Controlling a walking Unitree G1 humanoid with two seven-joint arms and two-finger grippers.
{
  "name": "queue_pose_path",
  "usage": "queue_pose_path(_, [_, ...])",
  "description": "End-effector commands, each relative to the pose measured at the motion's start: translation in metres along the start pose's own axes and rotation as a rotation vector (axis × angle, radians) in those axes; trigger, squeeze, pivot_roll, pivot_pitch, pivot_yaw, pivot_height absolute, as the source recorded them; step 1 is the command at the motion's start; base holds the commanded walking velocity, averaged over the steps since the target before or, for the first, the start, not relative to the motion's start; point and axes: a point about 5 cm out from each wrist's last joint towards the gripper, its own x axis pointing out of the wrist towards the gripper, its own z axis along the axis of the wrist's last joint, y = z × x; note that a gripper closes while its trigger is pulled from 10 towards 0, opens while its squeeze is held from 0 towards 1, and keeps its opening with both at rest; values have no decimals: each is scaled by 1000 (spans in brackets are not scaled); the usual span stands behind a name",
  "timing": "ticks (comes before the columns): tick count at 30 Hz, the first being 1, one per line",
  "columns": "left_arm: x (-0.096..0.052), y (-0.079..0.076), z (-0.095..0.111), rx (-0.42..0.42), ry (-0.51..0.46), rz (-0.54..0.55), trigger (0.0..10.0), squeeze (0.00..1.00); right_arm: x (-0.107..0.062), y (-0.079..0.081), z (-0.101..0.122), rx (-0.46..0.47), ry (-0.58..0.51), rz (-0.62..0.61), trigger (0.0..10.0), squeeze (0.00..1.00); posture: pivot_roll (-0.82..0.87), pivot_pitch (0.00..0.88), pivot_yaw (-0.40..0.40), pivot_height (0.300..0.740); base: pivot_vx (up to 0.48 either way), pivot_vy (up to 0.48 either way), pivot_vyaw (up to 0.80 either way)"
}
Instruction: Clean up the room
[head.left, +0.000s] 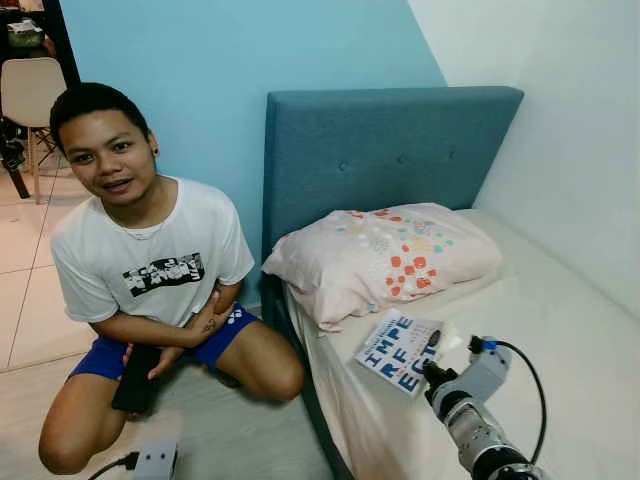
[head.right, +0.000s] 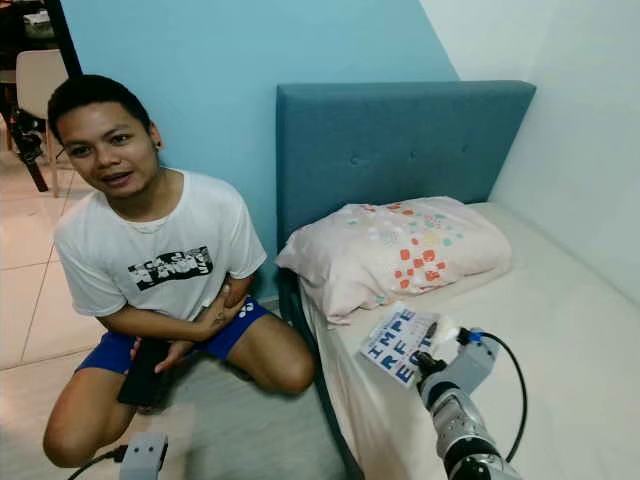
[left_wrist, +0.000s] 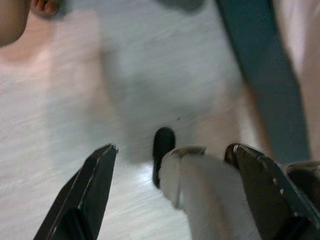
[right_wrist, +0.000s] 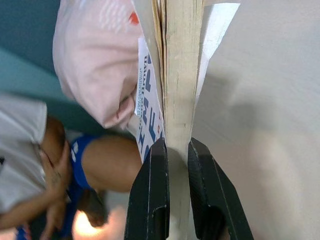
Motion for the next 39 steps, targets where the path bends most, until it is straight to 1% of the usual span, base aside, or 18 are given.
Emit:
queue_pose_path(1, [6, -9, 22, -11, -101, -46, 10000, 0, 3, 5, 17, 58, -54, 18, 10000, 0, 110, 0, -121, 706, 0, 0, 0])
queue_pose_path(2, [6, -9, 22, -11, -101, -46, 10000, 0, 3, 5, 17, 58, -54, 18, 10000, 0, 110, 0, -121, 706, 0, 0, 0])
queue_pose_path(3, [8, -12, 34, -14, -149, -63, 10000, 0, 4, 6, 19, 80, -64, 24, 10000, 0, 112, 0, -123, 701, 0, 0, 0])
queue_pose_path(4, [8, -12, 34, -14, -149, -63, 10000, 0, 4, 6, 19, 80, -64, 24, 10000, 0, 112, 0, -123, 701, 0, 0, 0])
queue_pose_path(6, [10, -15, 48, 1, -203, -76, 10000, 0, 5, 8, 23, 109, -76, 35, 10000, 0, 115, 0, -125, 691, 0, 0, 0])
queue_pose_path(7, [10, -15, 48, 1, -203, -76, 10000, 0, 5, 8, 23, 109, -76, 35, 10000, 0, 115, 0, -125, 691, 0, 0, 0])
queue_pose_path(8, [11, -16, 50, 11, -215, -74, 10000, 0, 5, 9, 24, 131, -82, 41, 10000, 0, 115, 0, -124, 686, 0, 0, 0])
queue_pose_path(12, [10, -16, 49, 14, -220, -72, 10000, 0, 6, 11, 27, 189, -101, 50, 10000, 0, 117, 0, -116, 671, 0, 0, 0])
queue_pose_path(13, [10, -16, 49, 14, -220, -72, 10000, 0, 6, 11, 27, 189, -101, 50, 10000, 0, 117, 0, -116, 671, 0, 0, 0])
queue_pose_path(16, [8, -15, 41, 1, -205, -81, 10000, 0, 6, 10, 33, 261, -128, 46, 10000, 0, 119, 0, -107, 656, 0, 0, 0])
queue_pose_path(20, [7, -13, 37, -1, -199, -86, 10000, 0, 6, 9, 36, 284, -142, 46, 10000, 0, 123, 0, -102, 646, 0, 0, 0])
queue_pose_path(21, [5, -12, 34, -14, -205, -102, 10000, 0, 6, 9, 38, 297, -149, 46, 10000, 0, 135, 0, -97, 636, 0, 0, 0])
queue_pose_path(22, [5, -12, 34, -14, -205, -102, 10000, 0, 6, 9, 38, 297, -149, 46, 10000, 0, 135, 0, -97, 636, 0, 0, 0])
queue_pose_path(27, [3, -15, 36, -28, -242, -168, 10000, 0, 7, 8, 39, 307, -153, 45, 10000, 0, 144, 15, -90, 606, 0, 0, 0])
queue_pose_path(31, [3, -16, 36, -22, -245, -180, 10000, 0, 7, 9, 38, 305, -150, 48, 10000, 0, 149, 30, -87, 601, 0, 0, 0])
queue_pose_path(35, [0, -16, 30, -3, -249, -210, 10000, 0, 7, 11, 34, 288, -125, 65, 10000, 0, 168, 85, -80, 581, 0, 0, 0])
queue_pose_path(38, [-1, -16, 29, 1, -248, -216, 10000, 0, 7, 12, 33, 281, -120, 67, 10000, 0, 168, 85, -80, 571, 0, 0, 0])
queue_pose_path(39, [-4, -15, 25, 8, -250, -227, 10000, 0, 7, 13, 36, 265, -118, 71, 10000, 0, 189, 139, -75, 566, 0, 0, 0])
